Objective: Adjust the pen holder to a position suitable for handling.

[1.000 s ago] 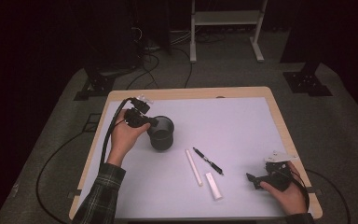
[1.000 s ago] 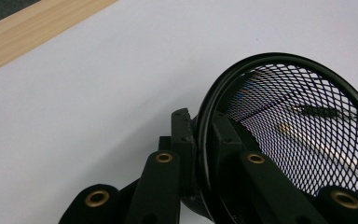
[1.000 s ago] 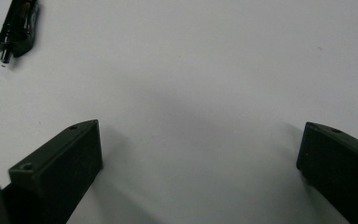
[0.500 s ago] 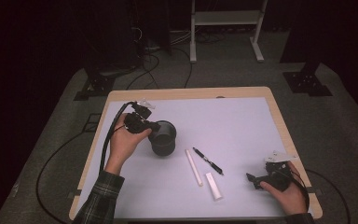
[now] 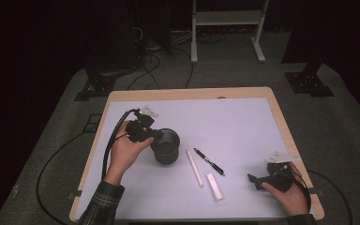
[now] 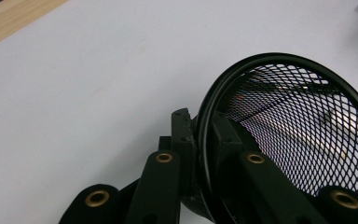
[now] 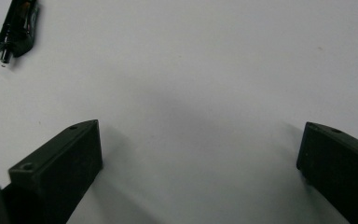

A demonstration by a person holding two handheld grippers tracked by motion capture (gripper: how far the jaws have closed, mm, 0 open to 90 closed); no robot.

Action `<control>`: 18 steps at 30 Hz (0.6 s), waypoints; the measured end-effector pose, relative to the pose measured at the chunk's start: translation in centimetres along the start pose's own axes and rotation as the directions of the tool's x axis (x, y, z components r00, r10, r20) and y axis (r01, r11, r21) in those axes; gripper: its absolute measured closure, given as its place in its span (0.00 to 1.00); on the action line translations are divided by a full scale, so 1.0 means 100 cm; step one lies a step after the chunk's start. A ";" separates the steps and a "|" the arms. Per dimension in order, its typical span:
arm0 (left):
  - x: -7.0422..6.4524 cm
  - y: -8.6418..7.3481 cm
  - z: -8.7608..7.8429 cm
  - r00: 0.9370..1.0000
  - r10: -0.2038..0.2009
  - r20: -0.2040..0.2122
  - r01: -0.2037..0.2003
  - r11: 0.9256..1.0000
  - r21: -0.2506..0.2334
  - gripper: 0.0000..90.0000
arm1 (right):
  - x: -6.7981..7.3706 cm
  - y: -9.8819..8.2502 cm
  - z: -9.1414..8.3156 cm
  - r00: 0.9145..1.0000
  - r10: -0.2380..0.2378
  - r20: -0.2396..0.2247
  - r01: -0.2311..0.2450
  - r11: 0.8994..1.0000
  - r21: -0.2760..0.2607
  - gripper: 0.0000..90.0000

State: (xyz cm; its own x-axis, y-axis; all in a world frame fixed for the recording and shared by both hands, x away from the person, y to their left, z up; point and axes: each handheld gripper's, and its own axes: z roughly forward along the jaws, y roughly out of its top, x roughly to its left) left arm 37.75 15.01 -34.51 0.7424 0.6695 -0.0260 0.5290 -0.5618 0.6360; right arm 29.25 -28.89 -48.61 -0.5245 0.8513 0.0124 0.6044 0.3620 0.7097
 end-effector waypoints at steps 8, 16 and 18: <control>-0.013 -0.005 0.000 1.000 0.017 0.019 -0.017 1.000 0.006 0.92 | 0.000 0.000 0.000 1.000 0.002 0.000 -0.002 1.000 0.001 0.00; -0.024 -0.010 0.001 0.999 0.027 0.045 -0.027 1.000 0.003 0.92 | 0.000 0.000 0.000 1.000 0.000 -0.001 0.000 1.000 0.001 0.00; -0.027 -0.011 0.003 0.998 0.027 0.054 -0.027 1.000 -0.002 0.92 | 0.000 0.000 0.000 1.000 -0.001 -0.001 0.001 1.000 0.001 0.00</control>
State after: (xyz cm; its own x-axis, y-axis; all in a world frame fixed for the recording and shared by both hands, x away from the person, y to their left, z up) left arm 35.31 13.68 -35.37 0.7778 0.6264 -0.0505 0.5077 -0.5790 0.6380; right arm 29.25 -28.90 -48.60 -0.5254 0.8508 0.0122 0.6042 0.3630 0.7093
